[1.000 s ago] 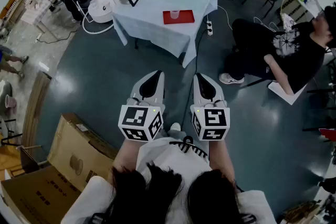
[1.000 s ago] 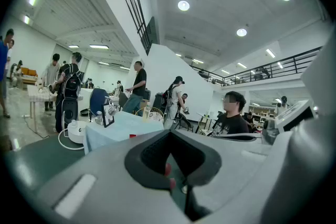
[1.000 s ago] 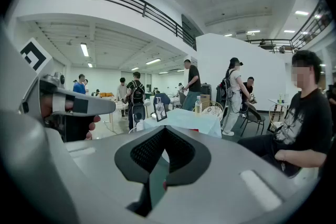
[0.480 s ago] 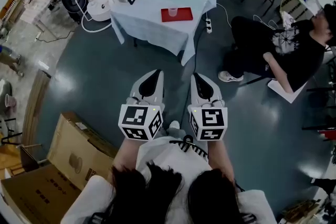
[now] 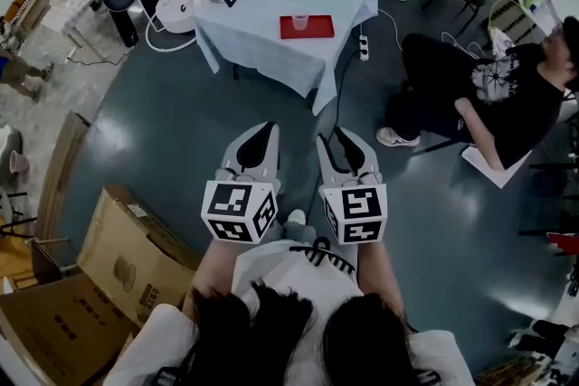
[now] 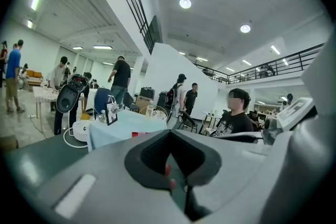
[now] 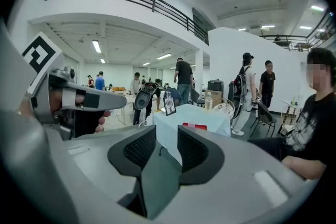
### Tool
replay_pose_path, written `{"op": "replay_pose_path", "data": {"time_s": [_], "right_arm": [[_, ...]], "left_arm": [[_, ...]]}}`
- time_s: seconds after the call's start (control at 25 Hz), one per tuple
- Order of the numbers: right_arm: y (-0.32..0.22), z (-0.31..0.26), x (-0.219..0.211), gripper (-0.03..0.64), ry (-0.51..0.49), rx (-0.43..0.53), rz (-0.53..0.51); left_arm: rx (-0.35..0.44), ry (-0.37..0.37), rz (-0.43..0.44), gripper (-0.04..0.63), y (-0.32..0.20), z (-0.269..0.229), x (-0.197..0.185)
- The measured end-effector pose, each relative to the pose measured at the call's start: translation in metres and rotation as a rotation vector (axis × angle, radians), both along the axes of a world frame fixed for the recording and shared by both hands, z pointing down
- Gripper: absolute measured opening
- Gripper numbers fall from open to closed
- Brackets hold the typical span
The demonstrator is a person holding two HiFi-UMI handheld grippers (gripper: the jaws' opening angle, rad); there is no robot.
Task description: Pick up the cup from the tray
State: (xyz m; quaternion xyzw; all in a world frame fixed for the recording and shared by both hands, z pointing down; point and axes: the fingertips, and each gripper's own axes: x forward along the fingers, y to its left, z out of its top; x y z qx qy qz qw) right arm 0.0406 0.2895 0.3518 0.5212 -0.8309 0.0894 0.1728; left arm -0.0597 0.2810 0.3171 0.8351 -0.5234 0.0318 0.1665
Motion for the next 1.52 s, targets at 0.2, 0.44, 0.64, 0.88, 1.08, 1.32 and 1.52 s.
{"op": "replay_pose_path", "data": {"time_s": [0.2,0.44,0.64,0.88,1.08,1.32,1.52], "right_arm": [[-0.008,-0.002,0.005,0.166,-0.047,0.013,-0.023],[-0.023,0.006,0.008,0.255,-0.06,0.006,-0.051],[-0.051,0.005,0.013,0.262,-0.074,0.028,-0.033],[-0.107,0.013,0.016,0.29,-0.08,0.001,-0.01],[-0.16,0.019,0.007,0.324,-0.1,0.002,-0.006],[-0.223,0.024,-0.005,0.342,-0.12,-0.014,-0.008],[-0.271,0.032,-0.016,0.366,-0.102,-0.028,-0.01]], "left_arm": [[-0.01,-0.013,-0.034,0.0,-0.002,0.006,0.001],[-0.015,-0.023,-0.027,0.0,-0.018,0.014,0.004],[-0.013,-0.039,-0.014,0.0,-0.049,0.02,0.004],[-0.026,-0.044,0.009,0.0,-0.106,0.029,0.003],[-0.045,-0.051,-0.001,0.0,-0.165,0.038,-0.008],[-0.076,-0.069,0.004,0.001,-0.23,0.045,-0.022],[-0.09,-0.083,0.026,0.0,-0.278,0.05,-0.03]]}}
